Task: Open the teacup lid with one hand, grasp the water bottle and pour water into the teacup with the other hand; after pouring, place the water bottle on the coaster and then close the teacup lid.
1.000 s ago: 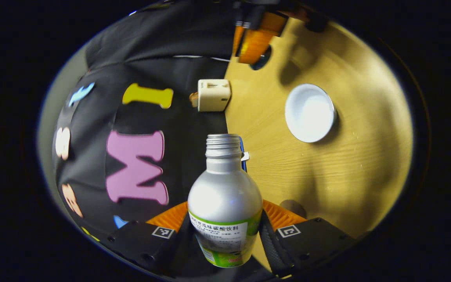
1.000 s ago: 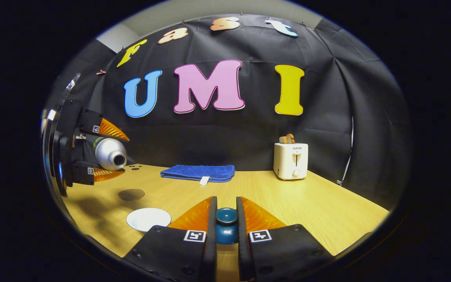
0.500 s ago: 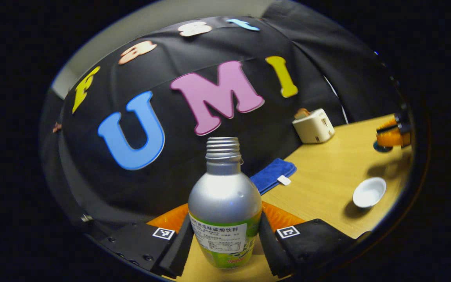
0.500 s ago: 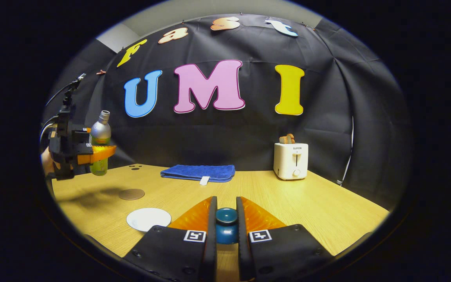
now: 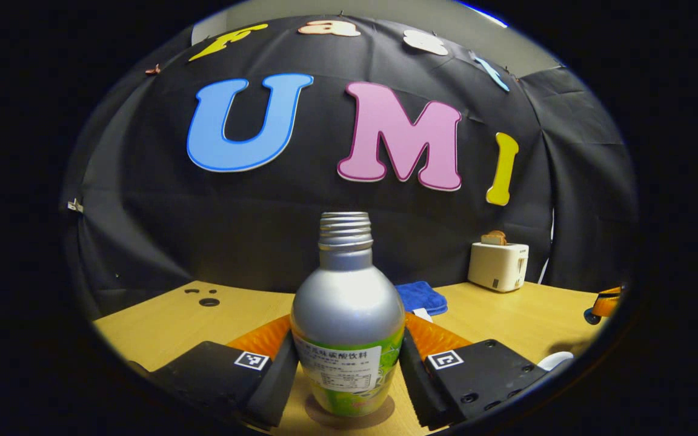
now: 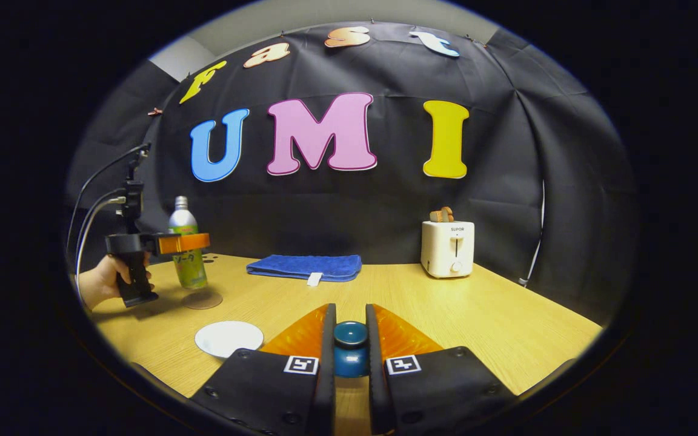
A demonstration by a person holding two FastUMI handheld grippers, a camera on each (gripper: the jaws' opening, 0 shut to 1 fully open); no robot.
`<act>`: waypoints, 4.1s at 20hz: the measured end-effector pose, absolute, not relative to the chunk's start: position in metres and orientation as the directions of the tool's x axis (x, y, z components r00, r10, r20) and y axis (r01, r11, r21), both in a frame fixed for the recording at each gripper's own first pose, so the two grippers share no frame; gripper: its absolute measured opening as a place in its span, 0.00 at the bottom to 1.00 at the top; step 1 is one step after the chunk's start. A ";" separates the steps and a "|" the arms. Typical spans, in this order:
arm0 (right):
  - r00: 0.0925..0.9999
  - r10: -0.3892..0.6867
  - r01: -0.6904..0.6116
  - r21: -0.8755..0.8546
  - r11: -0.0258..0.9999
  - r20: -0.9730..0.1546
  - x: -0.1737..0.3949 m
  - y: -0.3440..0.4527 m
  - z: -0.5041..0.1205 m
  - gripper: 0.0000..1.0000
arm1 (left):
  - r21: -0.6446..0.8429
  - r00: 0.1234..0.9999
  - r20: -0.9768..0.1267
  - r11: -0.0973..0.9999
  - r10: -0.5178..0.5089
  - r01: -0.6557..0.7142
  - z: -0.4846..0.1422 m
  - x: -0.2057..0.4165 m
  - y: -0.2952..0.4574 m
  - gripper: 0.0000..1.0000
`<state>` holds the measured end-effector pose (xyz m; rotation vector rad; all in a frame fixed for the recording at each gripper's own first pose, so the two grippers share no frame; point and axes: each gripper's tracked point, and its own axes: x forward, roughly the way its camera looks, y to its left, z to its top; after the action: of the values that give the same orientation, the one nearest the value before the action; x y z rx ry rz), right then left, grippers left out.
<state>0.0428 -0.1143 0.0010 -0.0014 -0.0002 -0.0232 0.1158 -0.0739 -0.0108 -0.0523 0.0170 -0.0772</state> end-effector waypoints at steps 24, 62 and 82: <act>1.000 -0.021 0.021 -0.002 1.000 0.001 0.042 -0.114 0.001 0.26 | -0.052 0.981 -0.188 0.998 -0.041 0.032 -0.063 0.060 -0.070 0.98; 0.986 0.148 -0.152 -0.047 0.987 -0.075 0.052 0.019 -0.011 0.74 | -0.012 0.999 -0.033 1.000 -0.016 0.016 -0.045 -0.017 -0.067 0.98; 1.000 -0.005 0.005 -0.003 1.000 0.005 0.038 -0.017 -0.002 0.98 | -0.011 0.999 -0.030 1.000 -0.019 0.018 -0.044 -0.043 -0.096 0.98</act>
<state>0.0377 -0.0167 -0.0022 -0.0027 -0.0054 -0.0052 -0.0428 -0.0957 -0.0442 -0.0109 0.0302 -0.0186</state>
